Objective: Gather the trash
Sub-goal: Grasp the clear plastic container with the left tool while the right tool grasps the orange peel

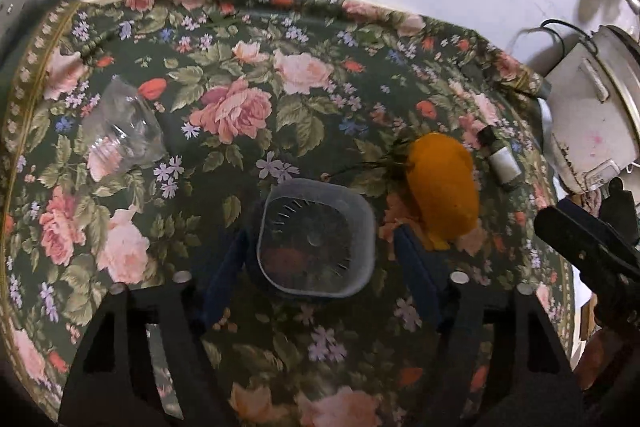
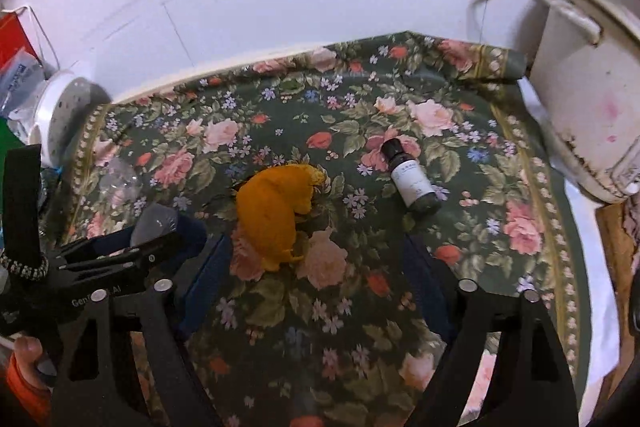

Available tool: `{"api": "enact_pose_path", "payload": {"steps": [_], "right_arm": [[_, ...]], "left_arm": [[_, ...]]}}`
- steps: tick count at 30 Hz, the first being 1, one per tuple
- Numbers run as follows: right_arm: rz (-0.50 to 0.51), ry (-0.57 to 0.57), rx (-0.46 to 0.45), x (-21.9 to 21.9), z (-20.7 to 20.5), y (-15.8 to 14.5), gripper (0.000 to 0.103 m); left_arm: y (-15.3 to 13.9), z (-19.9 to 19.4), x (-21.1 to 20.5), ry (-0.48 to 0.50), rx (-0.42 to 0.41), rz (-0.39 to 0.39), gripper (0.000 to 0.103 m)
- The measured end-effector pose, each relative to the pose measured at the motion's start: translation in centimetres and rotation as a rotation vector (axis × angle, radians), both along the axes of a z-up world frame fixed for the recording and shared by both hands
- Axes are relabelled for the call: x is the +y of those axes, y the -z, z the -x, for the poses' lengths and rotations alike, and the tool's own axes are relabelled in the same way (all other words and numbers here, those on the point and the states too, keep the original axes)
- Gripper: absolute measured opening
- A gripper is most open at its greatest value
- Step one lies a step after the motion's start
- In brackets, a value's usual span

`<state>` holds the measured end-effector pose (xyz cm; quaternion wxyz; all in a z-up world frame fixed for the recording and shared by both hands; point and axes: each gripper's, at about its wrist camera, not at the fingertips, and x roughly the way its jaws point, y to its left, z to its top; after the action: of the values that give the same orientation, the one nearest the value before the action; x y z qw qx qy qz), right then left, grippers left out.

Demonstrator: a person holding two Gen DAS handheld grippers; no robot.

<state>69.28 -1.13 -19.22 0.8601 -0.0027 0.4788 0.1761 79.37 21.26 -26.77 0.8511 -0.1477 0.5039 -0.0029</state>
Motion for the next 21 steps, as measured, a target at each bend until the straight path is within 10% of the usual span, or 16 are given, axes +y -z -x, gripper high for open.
{"api": "enact_pose_path", "payload": {"steps": [10, 15, 21], "right_arm": [[-0.053, -0.046, 0.115, 3.4, -3.1, 4.3, 0.056], [-0.111, -0.079, 0.116, 4.0, -2.8, 4.3, 0.023], [-0.089, -0.105, 0.075, 3.8, -1.4, 3.1, 0.01]], "left_arm": [[0.2, 0.1, 0.1, 0.007, -0.045, -0.048, 0.064], [-0.5, 1.1, 0.6, 0.0, -0.053, -0.023, 0.063], [-2.0, 2.6, -0.1, -0.009, -0.08, -0.037, 0.063]]}}
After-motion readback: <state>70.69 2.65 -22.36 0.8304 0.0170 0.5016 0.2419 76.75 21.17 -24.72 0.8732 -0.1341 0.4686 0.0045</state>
